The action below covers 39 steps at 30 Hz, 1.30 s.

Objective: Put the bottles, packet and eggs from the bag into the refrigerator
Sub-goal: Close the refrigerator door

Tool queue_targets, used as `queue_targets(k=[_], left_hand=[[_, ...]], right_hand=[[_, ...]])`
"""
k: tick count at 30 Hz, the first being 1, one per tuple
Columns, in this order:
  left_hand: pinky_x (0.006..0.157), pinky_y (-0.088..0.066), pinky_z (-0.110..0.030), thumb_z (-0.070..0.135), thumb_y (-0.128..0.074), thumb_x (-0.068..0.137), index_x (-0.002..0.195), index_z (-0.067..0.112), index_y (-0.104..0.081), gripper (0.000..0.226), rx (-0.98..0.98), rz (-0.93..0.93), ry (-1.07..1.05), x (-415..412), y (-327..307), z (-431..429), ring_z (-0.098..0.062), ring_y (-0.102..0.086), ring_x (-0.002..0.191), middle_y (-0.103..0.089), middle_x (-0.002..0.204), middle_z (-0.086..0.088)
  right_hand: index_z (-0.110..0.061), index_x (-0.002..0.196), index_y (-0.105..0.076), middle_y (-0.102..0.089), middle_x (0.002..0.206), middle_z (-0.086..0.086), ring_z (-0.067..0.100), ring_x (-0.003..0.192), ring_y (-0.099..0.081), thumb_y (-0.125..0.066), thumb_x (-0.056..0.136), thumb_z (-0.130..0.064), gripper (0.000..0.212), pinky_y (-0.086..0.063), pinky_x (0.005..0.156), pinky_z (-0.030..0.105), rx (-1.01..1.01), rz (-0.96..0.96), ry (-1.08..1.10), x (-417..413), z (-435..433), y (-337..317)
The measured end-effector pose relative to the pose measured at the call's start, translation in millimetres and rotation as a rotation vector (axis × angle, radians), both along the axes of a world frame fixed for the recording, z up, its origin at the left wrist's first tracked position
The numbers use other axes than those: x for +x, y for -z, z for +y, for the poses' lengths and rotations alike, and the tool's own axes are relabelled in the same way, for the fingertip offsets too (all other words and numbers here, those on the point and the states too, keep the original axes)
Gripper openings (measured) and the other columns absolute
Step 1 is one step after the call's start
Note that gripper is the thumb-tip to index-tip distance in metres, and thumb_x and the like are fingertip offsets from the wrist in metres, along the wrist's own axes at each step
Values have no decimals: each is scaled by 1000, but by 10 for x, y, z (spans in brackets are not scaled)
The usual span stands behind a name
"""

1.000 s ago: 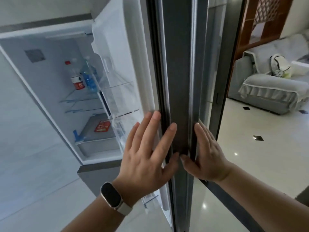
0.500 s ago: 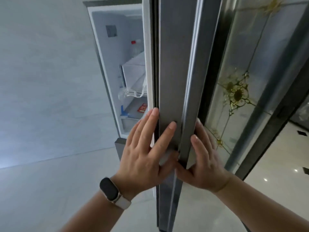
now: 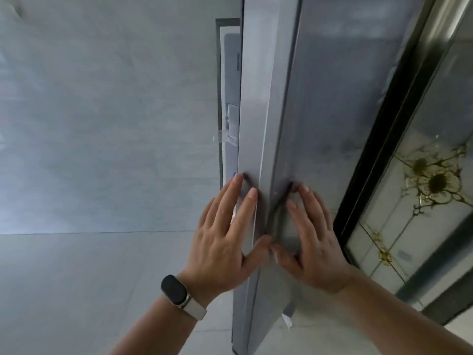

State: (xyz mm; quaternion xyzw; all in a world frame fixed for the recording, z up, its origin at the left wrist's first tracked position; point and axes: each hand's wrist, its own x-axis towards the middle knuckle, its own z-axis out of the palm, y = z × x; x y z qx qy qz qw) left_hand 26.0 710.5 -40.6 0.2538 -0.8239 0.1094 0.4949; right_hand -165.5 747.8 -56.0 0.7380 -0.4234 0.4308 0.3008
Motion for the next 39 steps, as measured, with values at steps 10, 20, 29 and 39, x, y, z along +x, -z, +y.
queue_targets(k=[10, 20, 29, 39], left_hand=[[119, -26, -34, 36, -52, 94, 153, 16, -10, 75, 82, 50, -77, 250, 15, -662, -26, -21, 149, -7, 160, 3], [112, -37, -35, 31, -62, 86, 152, 13, -11, 85, 205, 339, -107, 104, 116, -1448, -28, -31, 142, -30, 153, -17], [116, -31, -30, 29, -70, 81, 149, 16, -13, 90, 119, 409, -130, 52, 136, -2132, -30, -31, 142, -27, 150, -14], [114, -23, -13, 35, -70, 77, 149, 5, -23, 91, 204, 425, -214, -59, 57, -2716, -6, -14, 149, -21, 153, -21]], right_hand=[[-24, 154, -14, -15, 160, 13, 29, 150, -6, -39, 97, -61, 73, -15, 120, 50, 118, 86, 194, 217, -870, -77], [-21, 142, -41, -28, 154, 12, 36, 139, -32, -62, 88, -49, 65, -25, 114, 57, 18, 192, 183, 249, -1621, -102], [-24, 139, -47, -33, 152, 9, 31, 138, -36, -64, 86, -41, 58, -25, 113, 55, -66, 202, 122, 79, -2294, -31], [-19, 134, -60, -37, 154, 7, 27, 139, -39, -63, 86, -29, 49, -24, 115, 44, -65, 224, 104, -69, -2812, -91]])
